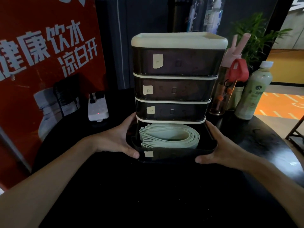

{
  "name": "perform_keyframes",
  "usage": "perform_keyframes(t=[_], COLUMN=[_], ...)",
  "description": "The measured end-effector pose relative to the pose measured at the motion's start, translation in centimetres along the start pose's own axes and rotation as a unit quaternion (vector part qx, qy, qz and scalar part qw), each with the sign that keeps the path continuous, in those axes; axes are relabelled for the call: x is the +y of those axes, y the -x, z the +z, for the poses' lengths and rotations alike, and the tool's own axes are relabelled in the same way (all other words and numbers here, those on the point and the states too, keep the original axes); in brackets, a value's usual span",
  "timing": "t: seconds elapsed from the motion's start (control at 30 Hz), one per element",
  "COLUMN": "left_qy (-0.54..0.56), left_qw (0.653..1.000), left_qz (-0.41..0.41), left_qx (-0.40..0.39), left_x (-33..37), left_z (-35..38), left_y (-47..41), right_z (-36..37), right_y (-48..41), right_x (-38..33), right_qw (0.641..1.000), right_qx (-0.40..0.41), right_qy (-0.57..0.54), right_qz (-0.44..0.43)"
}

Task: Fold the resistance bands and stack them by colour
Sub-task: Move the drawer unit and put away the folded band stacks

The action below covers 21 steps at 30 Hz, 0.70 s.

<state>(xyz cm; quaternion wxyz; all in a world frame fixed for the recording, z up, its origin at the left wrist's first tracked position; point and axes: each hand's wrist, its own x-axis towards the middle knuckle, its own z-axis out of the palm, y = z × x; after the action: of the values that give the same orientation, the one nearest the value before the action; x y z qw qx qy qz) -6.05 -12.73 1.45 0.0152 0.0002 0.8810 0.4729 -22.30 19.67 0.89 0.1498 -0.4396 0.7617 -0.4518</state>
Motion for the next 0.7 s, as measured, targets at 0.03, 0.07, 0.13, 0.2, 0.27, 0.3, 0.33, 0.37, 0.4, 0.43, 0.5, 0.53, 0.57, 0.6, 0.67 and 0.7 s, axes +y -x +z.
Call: perform_keyframes(t=[0.03, 0.07, 0.13, 0.2, 0.27, 0.3, 0.33, 0.37, 0.4, 0.43, 0.5, 0.53, 0.57, 0.6, 0.67, 0.7], left_qy=[-0.012, -0.018, 0.0, 0.029, 0.04, 0.043, 0.045, 0.045, 0.041, 0.037, 0.034, 0.033, 0.03, 0.027, 0.019, 0.017], left_qw=[1.0, 1.0, 1.0, 0.999, 0.999, 0.999, 0.998, 0.998, 0.998, 0.997, 0.997, 0.997, 0.997, 0.998, 0.998, 0.998], left_qz=[-0.004, -0.006, 0.008, 0.026, 0.032, 0.033, 0.033, 0.031, 0.028, 0.023, 0.018, 0.016, 0.015, 0.018, 0.036, 0.04], left_qx=[-0.011, -0.02, -0.028, -0.027, -0.01, 0.002, 0.017, 0.033, 0.048, 0.058, 0.07, 0.072, 0.069, 0.061, 0.048, 0.053], left_x=[0.0, 0.1, 0.0, 0.0, -0.2, -0.4, -0.5, -0.7, -0.8, -0.8, -1.0, -0.9, -0.7, -0.4, 0.2, 0.3], left_z=[-0.3, -0.4, -0.3, 0.2, 0.4, 0.4, 0.3, 0.4, 0.5, 0.5, 0.6, 0.6, 0.7, 0.9, 1.6, 2.1], left_y=[-0.2, -0.4, -0.5, -0.6, -0.5, -0.5, -0.4, -0.3, -0.2, -0.2, -0.1, 0.0, 0.1, 0.2, 0.3, 0.3], right_z=[0.0, -0.1, -0.2, -0.2, 0.0, 0.1, 0.1, 0.2, 0.3, 0.3, 0.2, -0.1, -0.4, -0.8, -1.5, -1.7], right_y=[0.0, 0.0, 0.0, 0.1, 0.1, 0.0, -0.1, -0.2, -0.3, -0.4, -0.5, -0.6, -0.7, -0.9, -1.1, -1.2], right_x=[-0.1, -0.1, -0.2, -0.3, -0.2, -0.1, 0.2, 0.3, 0.3, 0.4, 0.8, 1.0, 1.2, 1.3, 1.4, 1.4], right_qw=[1.0, 1.0, 1.0, 1.0, 1.0, 1.0, 1.0, 0.999, 0.999, 0.999, 0.999, 0.999, 0.999, 0.998, 0.997, 0.997], right_qx=[-0.005, -0.01, -0.012, -0.005, -0.002, 0.0, 0.004, 0.006, 0.012, 0.019, 0.02, 0.012, -0.002, -0.018, -0.04, -0.044], right_qy=[0.009, 0.013, 0.008, 0.003, 0.004, 0.008, 0.017, 0.025, 0.029, 0.026, 0.018, 0.02, 0.026, 0.033, 0.042, 0.043], right_qz=[0.0, 0.002, 0.007, 0.013, 0.02, 0.023, 0.021, 0.021, 0.021, 0.022, 0.025, 0.03, 0.036, 0.042, 0.046, 0.046])
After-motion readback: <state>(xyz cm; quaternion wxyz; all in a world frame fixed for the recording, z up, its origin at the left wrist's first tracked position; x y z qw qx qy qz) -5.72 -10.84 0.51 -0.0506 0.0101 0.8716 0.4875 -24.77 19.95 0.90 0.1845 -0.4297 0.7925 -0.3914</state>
